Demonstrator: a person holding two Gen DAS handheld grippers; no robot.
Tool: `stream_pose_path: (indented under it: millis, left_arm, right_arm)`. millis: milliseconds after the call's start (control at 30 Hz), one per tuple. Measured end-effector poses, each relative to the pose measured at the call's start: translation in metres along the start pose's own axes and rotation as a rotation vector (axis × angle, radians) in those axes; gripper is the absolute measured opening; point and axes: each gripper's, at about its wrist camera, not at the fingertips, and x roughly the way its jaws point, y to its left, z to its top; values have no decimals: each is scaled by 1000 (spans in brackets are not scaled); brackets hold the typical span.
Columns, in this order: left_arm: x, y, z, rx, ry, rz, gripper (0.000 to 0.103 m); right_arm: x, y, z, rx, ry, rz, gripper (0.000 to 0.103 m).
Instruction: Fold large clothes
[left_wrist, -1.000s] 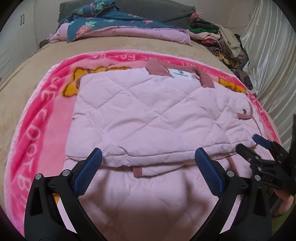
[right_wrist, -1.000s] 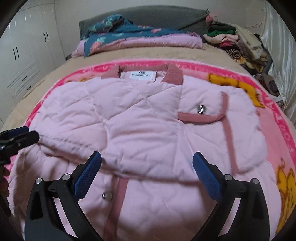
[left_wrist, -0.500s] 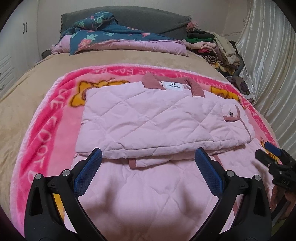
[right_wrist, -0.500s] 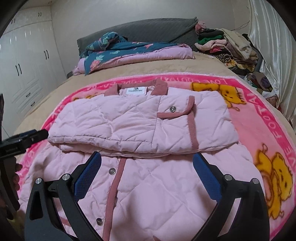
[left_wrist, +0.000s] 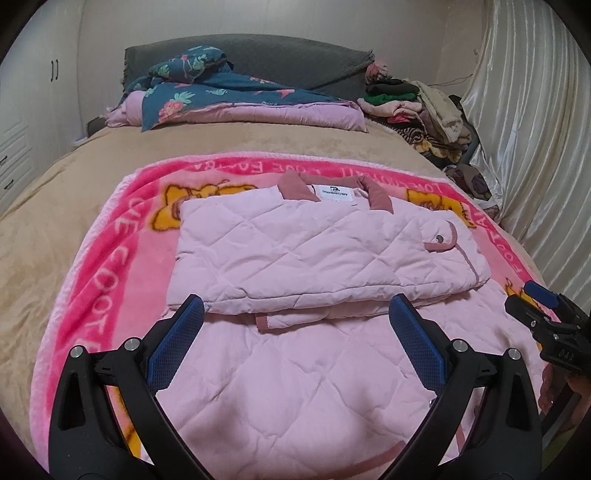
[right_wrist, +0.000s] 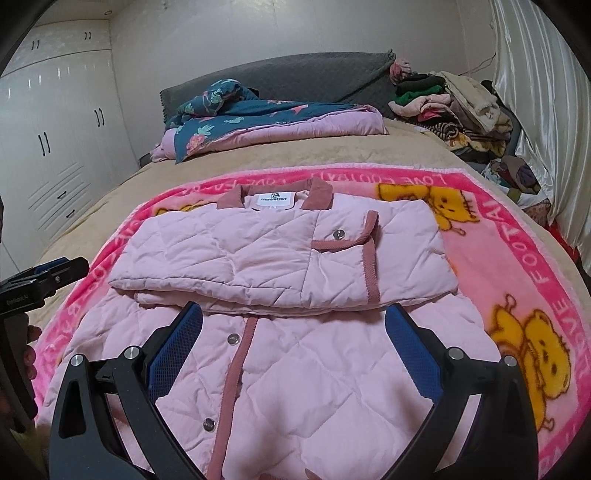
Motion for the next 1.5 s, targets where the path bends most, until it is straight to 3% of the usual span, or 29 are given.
stream_pose_path:
  millis: [400,533,1500]
  left_arm:
    - [-27,-9,-20,5,-28,27,94]
    - [-37,-16,-28,26,-53,74,94]
    - [-100,-38,-60,-10,-85,54,94]
  right_arm:
    - [-34,-8,3,4,-48,9,99]
    - [-48,-10,2,3,-63,17,99]
    - [-113,-31,-22,2,-107,17,99]
